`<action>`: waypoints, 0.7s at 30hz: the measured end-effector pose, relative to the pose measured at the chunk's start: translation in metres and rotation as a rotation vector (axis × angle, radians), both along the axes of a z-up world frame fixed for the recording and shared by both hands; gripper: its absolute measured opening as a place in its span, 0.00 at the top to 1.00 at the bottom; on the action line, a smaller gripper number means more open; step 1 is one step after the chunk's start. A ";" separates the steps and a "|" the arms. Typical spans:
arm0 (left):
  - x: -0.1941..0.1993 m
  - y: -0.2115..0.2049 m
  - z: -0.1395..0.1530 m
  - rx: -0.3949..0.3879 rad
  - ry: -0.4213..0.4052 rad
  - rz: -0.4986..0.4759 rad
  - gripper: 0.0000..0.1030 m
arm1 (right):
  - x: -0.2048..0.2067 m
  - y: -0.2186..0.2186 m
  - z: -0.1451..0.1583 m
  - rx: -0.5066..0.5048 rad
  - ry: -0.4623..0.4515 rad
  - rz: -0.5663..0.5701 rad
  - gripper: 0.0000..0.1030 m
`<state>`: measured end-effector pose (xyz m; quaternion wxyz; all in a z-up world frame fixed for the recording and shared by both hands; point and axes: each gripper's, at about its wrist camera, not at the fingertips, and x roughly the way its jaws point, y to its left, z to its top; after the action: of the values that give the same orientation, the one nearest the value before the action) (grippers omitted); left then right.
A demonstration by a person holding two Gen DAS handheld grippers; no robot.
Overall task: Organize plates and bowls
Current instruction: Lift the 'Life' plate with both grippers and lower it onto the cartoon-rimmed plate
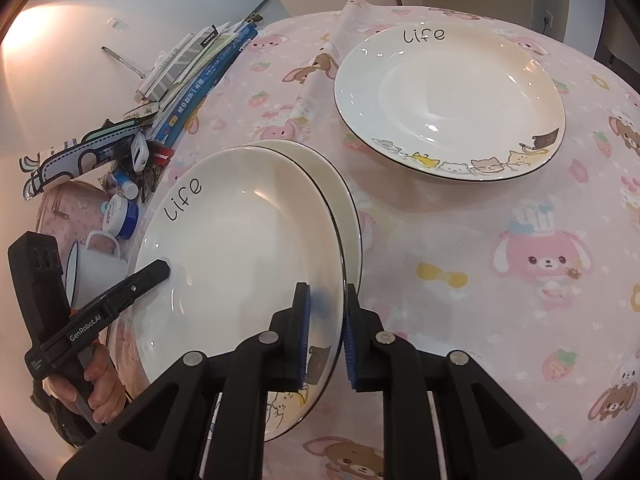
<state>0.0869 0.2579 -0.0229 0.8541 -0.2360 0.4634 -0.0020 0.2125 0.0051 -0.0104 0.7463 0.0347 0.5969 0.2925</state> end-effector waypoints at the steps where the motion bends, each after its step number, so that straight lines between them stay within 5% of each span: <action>1: -0.001 -0.002 0.003 0.012 -0.002 -0.006 0.85 | -0.001 -0.001 0.001 -0.002 0.001 0.000 0.84; 21: -0.004 0.001 -0.006 0.070 0.056 0.040 0.81 | -0.026 0.011 0.002 -0.084 -0.092 0.051 0.82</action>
<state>0.0832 0.2588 -0.0290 0.8484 -0.2151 0.4822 0.0377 0.1866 0.0158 -0.0085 0.7662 -0.0254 0.5743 0.2871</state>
